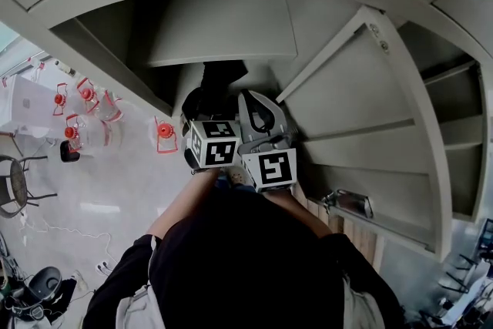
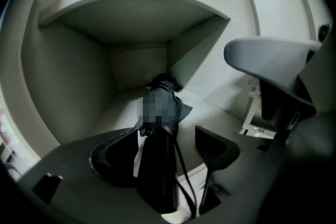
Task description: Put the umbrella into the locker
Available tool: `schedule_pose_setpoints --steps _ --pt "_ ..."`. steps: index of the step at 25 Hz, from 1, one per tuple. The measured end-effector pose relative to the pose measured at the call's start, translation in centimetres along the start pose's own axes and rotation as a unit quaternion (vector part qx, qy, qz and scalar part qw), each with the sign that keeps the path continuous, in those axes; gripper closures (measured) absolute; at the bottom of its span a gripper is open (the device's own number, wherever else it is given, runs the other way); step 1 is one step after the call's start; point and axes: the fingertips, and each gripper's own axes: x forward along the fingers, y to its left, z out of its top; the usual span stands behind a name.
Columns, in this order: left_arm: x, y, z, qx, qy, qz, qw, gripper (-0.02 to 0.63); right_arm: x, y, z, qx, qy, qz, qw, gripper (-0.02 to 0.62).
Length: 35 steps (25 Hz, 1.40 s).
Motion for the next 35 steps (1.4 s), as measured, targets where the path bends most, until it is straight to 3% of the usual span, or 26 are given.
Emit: schedule_pose_setpoints --steps 7,15,16,17,18,19,23,29,32,35 --pt "-1.9 0.7 0.3 -0.037 -0.069 0.012 0.9968 0.291 -0.7 0.3 -0.8 -0.005 0.007 0.016 1.0 0.593" --pt "-6.3 1.8 2.0 -0.068 -0.191 0.013 0.9792 0.293 -1.0 1.3 0.0 -0.002 -0.01 0.039 0.999 0.593" --pt "-6.9 2.0 2.1 -0.071 -0.203 0.016 0.9765 0.316 -1.0 1.5 0.1 0.002 -0.012 0.042 0.999 0.594" --pt "-7.6 2.3 2.2 -0.075 -0.215 0.018 0.9737 0.427 -1.0 1.6 0.2 0.005 -0.014 0.044 0.999 0.593" --pt "-8.2 2.5 2.2 -0.078 -0.225 0.019 0.9711 0.581 -0.9 1.8 0.2 0.006 -0.015 0.047 0.999 0.593" --pt "-8.8 2.7 2.2 -0.08 -0.232 0.017 0.9692 0.589 -0.9 1.9 0.2 0.005 -0.016 0.051 0.999 0.594" --pt "-10.3 3.5 1.3 -0.078 -0.229 0.004 0.9703 0.598 -0.7 2.2 -0.1 0.011 -0.014 0.054 0.998 0.593" --pt "-10.6 3.4 -3.2 -0.039 -0.177 -0.034 0.9828 0.6 0.0 2.4 0.0 0.042 -0.011 0.055 0.998 0.594" --pt "-9.3 2.7 -5.9 -0.039 -0.139 -0.056 0.9879 0.6 0.0 1.9 -0.7 0.02 -0.006 0.053 0.998 0.594" --pt "-7.6 1.4 -6.0 -0.054 -0.128 -0.082 0.987 0.6 0.1 1.3 -0.9 -0.01 -0.001 0.054 0.998 0.592"
